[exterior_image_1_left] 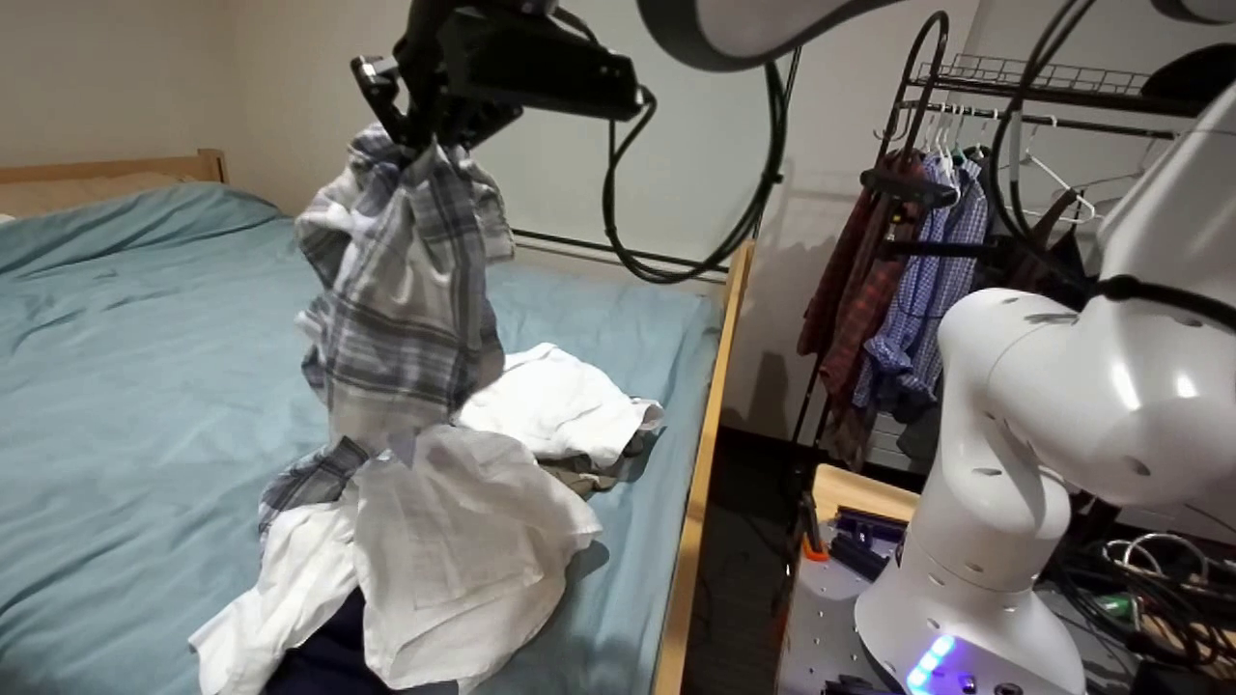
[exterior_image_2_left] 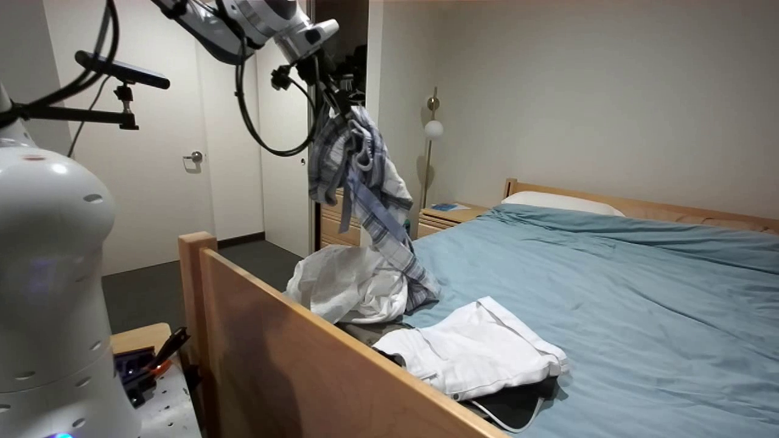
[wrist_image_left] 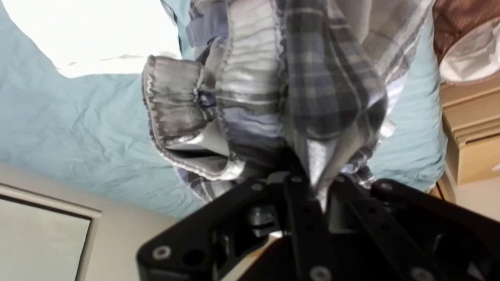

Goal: Move one white object from the right heap to the left, then get the blue-white object and fold it on top of the left heap

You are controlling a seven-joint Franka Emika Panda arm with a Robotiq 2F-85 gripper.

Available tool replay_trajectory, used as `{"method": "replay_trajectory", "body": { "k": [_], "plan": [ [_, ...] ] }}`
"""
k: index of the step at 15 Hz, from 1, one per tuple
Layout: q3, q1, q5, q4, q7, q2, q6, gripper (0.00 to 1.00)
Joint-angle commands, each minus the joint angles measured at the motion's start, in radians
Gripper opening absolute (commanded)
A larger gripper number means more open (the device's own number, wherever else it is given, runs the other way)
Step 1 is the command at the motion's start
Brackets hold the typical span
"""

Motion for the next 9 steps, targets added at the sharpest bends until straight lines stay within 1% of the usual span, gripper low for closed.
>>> {"method": "replay_trajectory", "body": {
  "k": [1, 3, 5, 6, 7, 8, 9],
  "plan": [
    [0.090, -0.038, 0.208, -0.125, -0.170, -0.098, -0.095, 0.06],
    [0.091, -0.046, 0.305, -0.176, -0.255, -0.063, -0.065, 0.06],
    [0.052, -0.064, 0.397, -0.224, -0.387, 0.003, 0.031, 0.06],
    [-0.040, -0.012, 0.399, -0.247, -0.449, 0.059, 0.130, 0.06],
    [-0.071, -0.014, 0.458, -0.243, -0.513, 0.113, 0.179, 0.06],
    [-0.035, -0.087, 0.539, -0.233, -0.592, 0.174, 0.231, 0.06],
    [-0.050, -0.101, 0.600, -0.214, -0.641, 0.244, 0.270, 0.06]
  ]
}}
